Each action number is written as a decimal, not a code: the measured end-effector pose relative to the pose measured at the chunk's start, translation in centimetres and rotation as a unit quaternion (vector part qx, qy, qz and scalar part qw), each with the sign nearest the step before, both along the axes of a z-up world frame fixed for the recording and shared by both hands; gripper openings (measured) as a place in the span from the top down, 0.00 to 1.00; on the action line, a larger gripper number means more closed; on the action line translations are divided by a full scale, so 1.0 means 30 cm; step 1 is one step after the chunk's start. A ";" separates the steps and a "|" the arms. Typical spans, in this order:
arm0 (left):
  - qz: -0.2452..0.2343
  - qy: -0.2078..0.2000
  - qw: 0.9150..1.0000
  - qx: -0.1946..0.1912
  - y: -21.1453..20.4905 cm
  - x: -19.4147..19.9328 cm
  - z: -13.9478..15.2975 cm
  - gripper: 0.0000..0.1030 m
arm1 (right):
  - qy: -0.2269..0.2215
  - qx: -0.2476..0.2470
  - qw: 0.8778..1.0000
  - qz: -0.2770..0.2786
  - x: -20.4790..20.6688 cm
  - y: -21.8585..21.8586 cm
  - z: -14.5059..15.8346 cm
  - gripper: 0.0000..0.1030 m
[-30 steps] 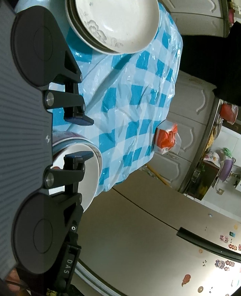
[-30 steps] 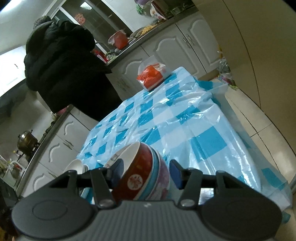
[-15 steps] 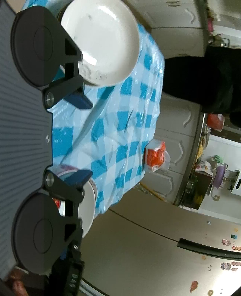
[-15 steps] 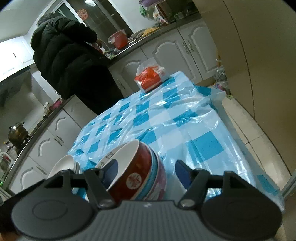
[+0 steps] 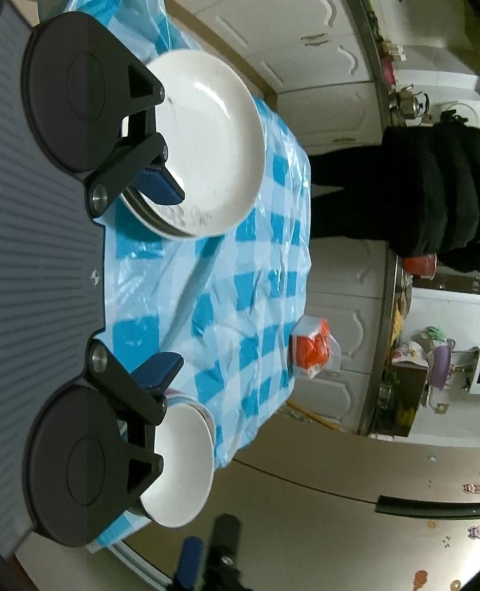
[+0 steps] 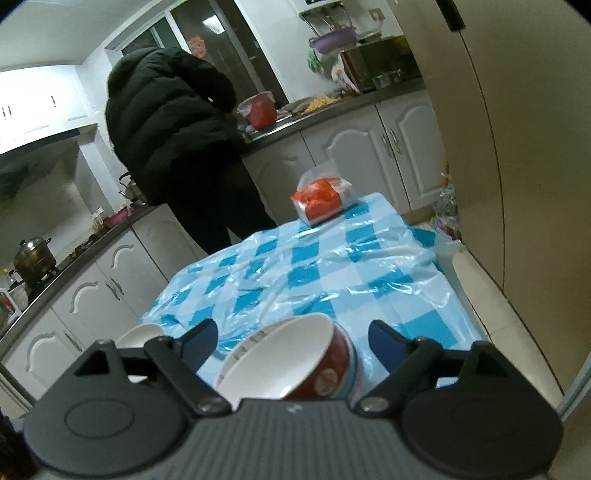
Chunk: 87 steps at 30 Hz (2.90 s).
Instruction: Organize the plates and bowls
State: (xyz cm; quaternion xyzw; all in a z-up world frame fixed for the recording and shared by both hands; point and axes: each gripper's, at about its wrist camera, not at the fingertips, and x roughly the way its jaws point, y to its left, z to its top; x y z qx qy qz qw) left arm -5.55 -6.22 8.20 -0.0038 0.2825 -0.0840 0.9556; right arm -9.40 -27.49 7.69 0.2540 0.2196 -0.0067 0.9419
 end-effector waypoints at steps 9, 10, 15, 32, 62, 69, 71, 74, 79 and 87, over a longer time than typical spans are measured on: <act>0.026 0.002 0.999 0.022 0.055 -0.024 0.002 0.00 | -0.009 -0.008 1.000 0.004 -0.004 0.072 0.032 0.09; 0.028 0.002 0.999 0.024 0.061 -0.029 0.002 0.00 | -0.010 -0.008 1.000 0.005 -0.005 0.081 0.032 0.08; 0.039 0.000 0.999 0.031 0.087 -0.057 0.005 0.00 | -0.009 -0.016 1.000 0.014 -0.009 0.137 0.032 0.06; 0.062 -0.005 0.997 0.035 0.147 -0.125 0.010 0.00 | -0.008 -0.050 0.998 0.042 -0.026 0.284 0.028 0.03; 0.067 0.002 0.997 0.038 0.139 -0.141 0.000 0.00 | 0.005 -0.051 0.998 0.037 -0.046 0.300 -0.007 0.03; 0.065 0.001 0.997 0.033 0.144 -0.137 0.001 0.00 | 0.001 -0.047 0.998 0.034 -0.049 0.293 -0.009 0.03; 0.064 0.000 0.997 0.030 0.146 -0.136 0.002 0.00 | -0.002 -0.045 0.998 0.032 -0.050 0.286 -0.010 0.03; 0.065 -0.004 0.998 0.026 0.147 -0.135 0.005 0.00 | -0.002 -0.042 0.999 0.026 -0.050 0.275 -0.013 0.03; 0.064 -0.006 0.998 0.025 0.138 -0.134 0.005 0.00 | -0.003 -0.037 0.999 0.020 -0.046 0.261 -0.014 0.03; 0.056 -0.002 0.998 0.025 0.135 -0.132 -0.004 0.00 | -0.005 -0.034 0.999 0.014 -0.052 0.257 -0.021 0.03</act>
